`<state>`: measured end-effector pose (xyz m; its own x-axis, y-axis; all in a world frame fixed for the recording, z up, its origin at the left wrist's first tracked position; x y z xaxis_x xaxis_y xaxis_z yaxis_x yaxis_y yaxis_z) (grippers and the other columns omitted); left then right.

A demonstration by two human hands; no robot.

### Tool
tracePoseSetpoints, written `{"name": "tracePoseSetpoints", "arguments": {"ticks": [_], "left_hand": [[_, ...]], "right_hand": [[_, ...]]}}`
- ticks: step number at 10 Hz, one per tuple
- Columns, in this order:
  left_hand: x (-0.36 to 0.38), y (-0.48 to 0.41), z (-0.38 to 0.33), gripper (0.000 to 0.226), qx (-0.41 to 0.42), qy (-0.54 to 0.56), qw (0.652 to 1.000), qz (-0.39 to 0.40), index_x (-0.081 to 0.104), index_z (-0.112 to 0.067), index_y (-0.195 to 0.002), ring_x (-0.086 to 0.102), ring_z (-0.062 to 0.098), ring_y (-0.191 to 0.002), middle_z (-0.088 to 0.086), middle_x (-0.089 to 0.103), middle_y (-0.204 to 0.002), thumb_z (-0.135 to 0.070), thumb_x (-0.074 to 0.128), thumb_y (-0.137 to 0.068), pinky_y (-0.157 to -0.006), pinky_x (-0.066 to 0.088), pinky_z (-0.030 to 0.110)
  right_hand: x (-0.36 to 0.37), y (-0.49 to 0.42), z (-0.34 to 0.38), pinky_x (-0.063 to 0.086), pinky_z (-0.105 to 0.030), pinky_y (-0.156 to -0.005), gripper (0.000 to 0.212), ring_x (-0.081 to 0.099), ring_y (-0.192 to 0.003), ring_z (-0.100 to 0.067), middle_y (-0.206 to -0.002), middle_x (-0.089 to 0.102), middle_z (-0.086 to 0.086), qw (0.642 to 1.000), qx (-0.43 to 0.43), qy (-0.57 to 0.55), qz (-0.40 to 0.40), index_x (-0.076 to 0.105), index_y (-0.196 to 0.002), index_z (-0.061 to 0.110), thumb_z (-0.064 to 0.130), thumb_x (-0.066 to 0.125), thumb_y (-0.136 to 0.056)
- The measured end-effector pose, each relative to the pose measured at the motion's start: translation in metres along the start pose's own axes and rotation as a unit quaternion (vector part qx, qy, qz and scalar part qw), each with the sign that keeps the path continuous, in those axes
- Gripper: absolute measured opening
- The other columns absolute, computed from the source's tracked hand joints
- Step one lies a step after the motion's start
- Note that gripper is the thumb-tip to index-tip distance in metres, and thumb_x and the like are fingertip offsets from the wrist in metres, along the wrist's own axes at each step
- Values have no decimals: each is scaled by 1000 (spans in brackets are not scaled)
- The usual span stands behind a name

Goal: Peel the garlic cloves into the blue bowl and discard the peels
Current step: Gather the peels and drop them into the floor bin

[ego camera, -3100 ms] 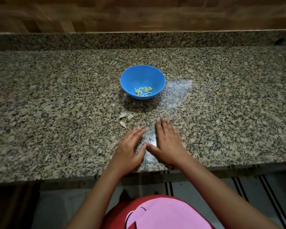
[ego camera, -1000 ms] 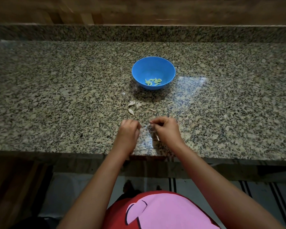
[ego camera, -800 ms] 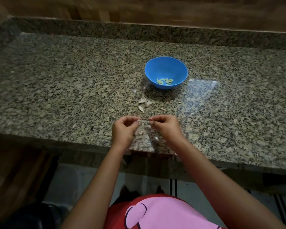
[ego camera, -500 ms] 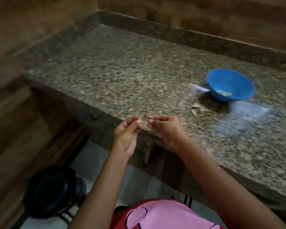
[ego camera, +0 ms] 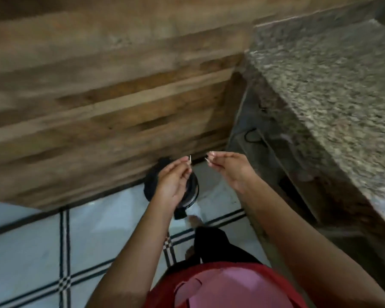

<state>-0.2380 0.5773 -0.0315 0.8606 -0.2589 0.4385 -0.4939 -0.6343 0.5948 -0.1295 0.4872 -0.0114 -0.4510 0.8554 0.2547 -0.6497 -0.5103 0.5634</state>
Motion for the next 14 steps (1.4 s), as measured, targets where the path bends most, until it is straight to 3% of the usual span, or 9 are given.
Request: {"name": "tracePoseSetpoints", "arguments": {"ticks": [2, 4, 6, 7, 8, 9, 10, 12, 14], "left_hand": [[-60, -49, -26, 11, -15, -12, 996, -91, 61, 1, -90, 58, 12, -79, 7, 61, -85, 9, 53, -88, -59, 53, 12], [-92, -114, -7, 19, -53, -92, 985, -139, 61, 3, -102, 58, 12, -78, 4, 61, -86, 11, 50, -89, -70, 50, 18], [-117, -187, 35, 20, -129, -68, 967, -211, 62, 6, -105, 54, 16, -71, 19, 63, -101, 8, 49, -90, -72, 45, 22], [-121, -225, 56, 34, -170, -11, 960, -224, 51, 2, -128, 56, 21, -103, 14, 54, -128, -8, 48, -95, -88, 43, 28], [-109, -246, 64, 45, -202, -145, 944, -217, 48, -12, -136, 45, 23, -124, 4, 49, -135, -34, 42, -97, -104, 35, 33], [-95, -249, 59, 49, -171, 521, 800, -244, 36, -7, -141, 37, 31, -133, 11, 42, -143, -31, 38, -98, -108, 29, 37], [-92, -239, 46, 78, -216, -44, 933, -285, 27, -5, -146, 24, 31, -141, 12, 29, -152, -41, 57, -83, -113, 21, 38], [-106, -239, 64, 38, -264, 79, 946, -173, 56, -9, -85, 53, 21, -80, 9, 56, -83, -36, 33, -98, -88, 38, 32], [-66, -196, 23, 34, -158, -35, 981, -109, 49, -1, -128, 51, 28, -121, 13, 53, -127, -17, 39, -101, -94, 38, 30]], "right_hand": [[53, -64, -28, 55, -18, -57, 29, 59, -71, -17, -113, 58, -31, 996, 58, 61, 17, 53, -112, -24, -16, 55, -84], [80, -139, -76, 44, -47, -100, 24, 59, -71, -24, -70, 63, -16, 981, 148, 124, -1, 60, -70, -2, -19, 52, -84], [77, -220, -142, 53, -40, -87, 12, 58, -76, -15, -91, 57, -13, 961, 208, 177, -47, 61, -89, 1, -4, 50, -91], [85, -245, -171, 37, -24, -54, 25, 43, -59, -11, -72, 47, -2, 951, 249, 179, -24, 47, -72, 15, 12, 46, -97], [102, -254, -201, 43, -29, -68, 21, 50, -76, -16, -88, 53, 2, 947, 275, 168, -4, 53, -101, 17, 34, 41, -99], [114, -245, -215, 36, -41, -102, 42, 47, -123, -32, -131, 52, -11, 928, 274, 243, 72, 46, -133, 6, 31, 35, -101], [104, -248, -221, 31, -37, -105, 43, 39, -131, -33, -143, 42, -18, 909, 239, 326, 100, 39, -139, 2, 24, 31, -103], [103, -218, -207, 33, -22, -102, 37, 47, -126, -26, -139, 49, -12, 915, 102, 365, 139, 49, -135, 9, 18, 37, -101], [69, -186, -129, 44, -34, -85, 15, 62, -75, -11, -93, 66, -16, 973, 17, 225, 38, 63, -102, -5, -1, 51, -93]]}}
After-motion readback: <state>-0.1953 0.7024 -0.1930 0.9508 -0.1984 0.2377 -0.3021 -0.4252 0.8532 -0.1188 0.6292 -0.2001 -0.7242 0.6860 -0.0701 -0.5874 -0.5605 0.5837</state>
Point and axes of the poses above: each hand's wrist, its own y-axis away from the middle knuckle, its own x-axis out of the palm, z = x × y, the point moved 3 cm from there along -y, towards the middle knuckle
